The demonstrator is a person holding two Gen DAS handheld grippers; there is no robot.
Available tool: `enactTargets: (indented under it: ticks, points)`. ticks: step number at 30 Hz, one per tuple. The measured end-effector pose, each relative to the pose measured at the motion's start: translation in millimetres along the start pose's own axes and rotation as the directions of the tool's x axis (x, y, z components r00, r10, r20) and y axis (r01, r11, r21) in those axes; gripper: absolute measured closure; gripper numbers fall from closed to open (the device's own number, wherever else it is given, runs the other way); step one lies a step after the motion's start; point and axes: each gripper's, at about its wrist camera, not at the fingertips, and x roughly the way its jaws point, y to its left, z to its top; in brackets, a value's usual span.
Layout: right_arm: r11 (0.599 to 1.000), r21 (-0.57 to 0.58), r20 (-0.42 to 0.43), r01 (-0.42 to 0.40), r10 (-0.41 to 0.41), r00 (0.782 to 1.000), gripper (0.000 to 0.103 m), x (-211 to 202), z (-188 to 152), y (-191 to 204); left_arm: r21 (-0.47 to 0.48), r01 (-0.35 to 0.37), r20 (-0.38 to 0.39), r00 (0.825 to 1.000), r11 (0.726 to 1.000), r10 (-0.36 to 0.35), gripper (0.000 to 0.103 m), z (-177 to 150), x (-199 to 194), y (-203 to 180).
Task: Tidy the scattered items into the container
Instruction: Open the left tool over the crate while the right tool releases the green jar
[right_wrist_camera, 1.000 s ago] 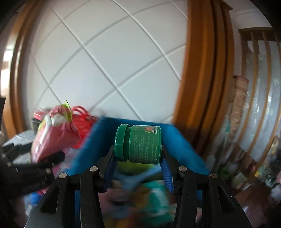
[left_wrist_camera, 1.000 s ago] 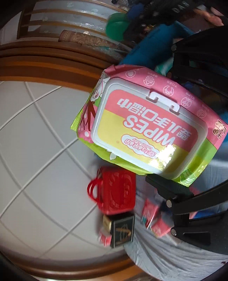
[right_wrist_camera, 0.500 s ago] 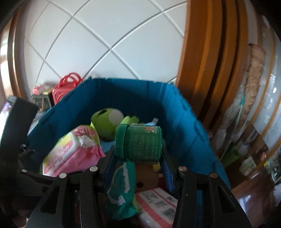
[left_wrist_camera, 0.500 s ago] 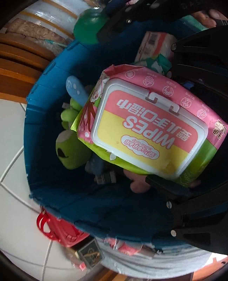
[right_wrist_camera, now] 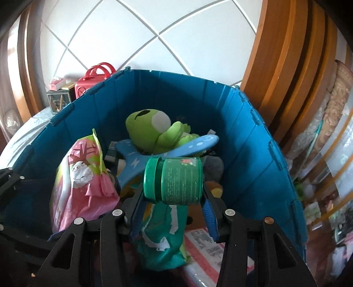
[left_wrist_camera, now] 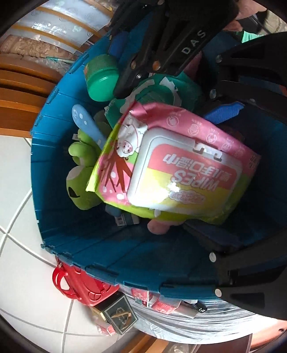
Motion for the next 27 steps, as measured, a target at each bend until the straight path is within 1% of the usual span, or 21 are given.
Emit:
enactTargets:
  ticks: [5, 7, 8, 9, 11, 14, 15, 16, 17, 19, 22, 27]
  points:
    - [1.000, 0.002, 0.014, 0.011, -0.011, 1.000, 0.054, -6, -2, -4, -0.007, 0.004, 0.019, 1.000, 1.000, -0.003, 0.022, -3, -6, -1]
    - [1.000, 0.010, 0.023, 0.014, -0.014, 1.000, 0.050, -10, -3, -8, -0.015, 0.011, 0.027, 1.000, 1.000, -0.010, 0.022, -4, -7, -1]
    - [1.000, 0.019, 0.030, 0.015, -0.016, 0.999, 0.042, -13, -5, -11, -0.019, 0.013, 0.031, 0.999, 1.000, -0.013, 0.022, -4, -8, -1]
    - [1.000, 0.025, 0.037, 0.018, -0.019, 0.999, 0.031, -15, -7, -13, -0.022, 0.017, 0.039, 0.999, 1.000, -0.016, 0.022, -5, -9, -1]
    - [0.999, 0.034, 0.055, 0.023, -0.025, 0.998, 0.021, -24, -12, -18, -0.024, 0.026, 0.057, 0.998, 0.999, -0.025, 0.022, -6, -13, -3]
    - [0.998, 0.049, 0.080, 0.029, -0.033, 0.996, 0.013, -37, -19, -23, -0.031, 0.037, 0.100, 0.994, 0.999, -0.033, 0.022, -8, -22, -4]
    - [0.998, 0.055, 0.090, 0.029, -0.034, 0.995, 0.007, -41, -21, -25, -0.030, 0.033, 0.120, 0.992, 0.999, -0.029, 0.022, -9, -27, -5]
    - [0.997, 0.068, 0.104, 0.030, -0.037, 0.994, 0.006, -46, -23, -28, -0.028, 0.020, 0.142, 0.990, 0.999, -0.015, 0.022, -10, -32, -6]
    - [0.996, 0.082, 0.116, 0.029, -0.038, 0.992, 0.002, -51, -24, -31, -0.028, 0.008, 0.168, 0.986, 1.000, -0.003, 0.022, -11, -37, -6]
    - [0.995, 0.096, 0.138, 0.026, -0.040, 0.990, 0.000, -59, -26, -34, -0.039, -0.004, 0.212, 0.977, 0.999, 0.013, 0.022, -12, -48, -4]
    - [0.992, 0.125, 0.171, 0.020, -0.042, 0.984, 0.000, -70, -27, -40, -0.070, -0.014, 0.256, 0.966, 0.997, 0.031, 0.022, -13, -60, 4]
    - [0.991, 0.136, 0.199, 0.017, -0.044, 0.979, 0.000, -80, -30, -41, -0.106, -0.032, 0.284, 0.957, 0.994, 0.061, 0.022, -16, -70, 14]
